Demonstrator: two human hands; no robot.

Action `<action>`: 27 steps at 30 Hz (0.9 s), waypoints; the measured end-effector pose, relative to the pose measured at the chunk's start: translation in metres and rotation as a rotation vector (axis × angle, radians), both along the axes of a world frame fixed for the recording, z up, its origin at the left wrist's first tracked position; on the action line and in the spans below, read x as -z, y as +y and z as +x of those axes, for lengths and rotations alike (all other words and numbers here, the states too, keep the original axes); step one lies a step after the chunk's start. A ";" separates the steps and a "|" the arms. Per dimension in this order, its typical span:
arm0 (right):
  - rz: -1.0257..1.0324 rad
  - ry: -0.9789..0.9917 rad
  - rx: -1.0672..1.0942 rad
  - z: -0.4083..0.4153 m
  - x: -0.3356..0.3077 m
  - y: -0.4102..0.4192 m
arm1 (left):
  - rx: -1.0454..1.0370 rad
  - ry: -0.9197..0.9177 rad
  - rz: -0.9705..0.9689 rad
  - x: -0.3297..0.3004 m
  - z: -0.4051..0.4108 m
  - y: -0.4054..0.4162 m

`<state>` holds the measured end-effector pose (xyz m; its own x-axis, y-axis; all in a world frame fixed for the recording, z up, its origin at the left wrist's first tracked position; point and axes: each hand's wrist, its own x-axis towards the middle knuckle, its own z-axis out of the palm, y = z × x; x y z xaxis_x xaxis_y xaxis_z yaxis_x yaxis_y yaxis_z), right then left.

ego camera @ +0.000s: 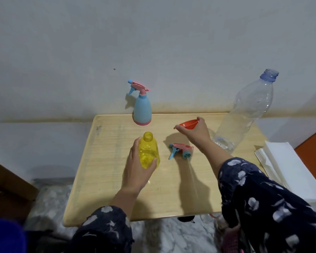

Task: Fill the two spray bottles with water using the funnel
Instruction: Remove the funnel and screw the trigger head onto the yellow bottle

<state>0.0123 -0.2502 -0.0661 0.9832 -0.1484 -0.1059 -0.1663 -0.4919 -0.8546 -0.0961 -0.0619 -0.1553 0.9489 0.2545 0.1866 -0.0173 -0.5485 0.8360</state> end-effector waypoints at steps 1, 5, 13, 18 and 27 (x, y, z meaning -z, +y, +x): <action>-0.035 0.024 0.010 0.007 0.006 -0.004 | 0.003 -0.012 -0.001 0.002 0.001 0.000; -0.132 0.117 0.036 0.032 0.031 -0.012 | -0.025 -0.044 0.031 0.006 0.004 0.001; -0.204 0.198 0.069 0.041 0.059 -0.014 | -0.074 -0.092 0.089 0.006 0.006 -0.002; -0.535 -0.047 0.107 0.027 0.048 -0.008 | -0.063 -0.121 0.027 0.009 0.005 -0.007; -0.591 0.157 -0.157 -0.012 0.075 -0.004 | -0.034 0.039 -0.027 0.002 0.008 -0.008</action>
<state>0.0004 -0.2544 -0.1406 0.9774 -0.0817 -0.1952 -0.1557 -0.9024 -0.4018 -0.0881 -0.0697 -0.1575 0.9461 0.2912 0.1420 0.0342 -0.5256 0.8500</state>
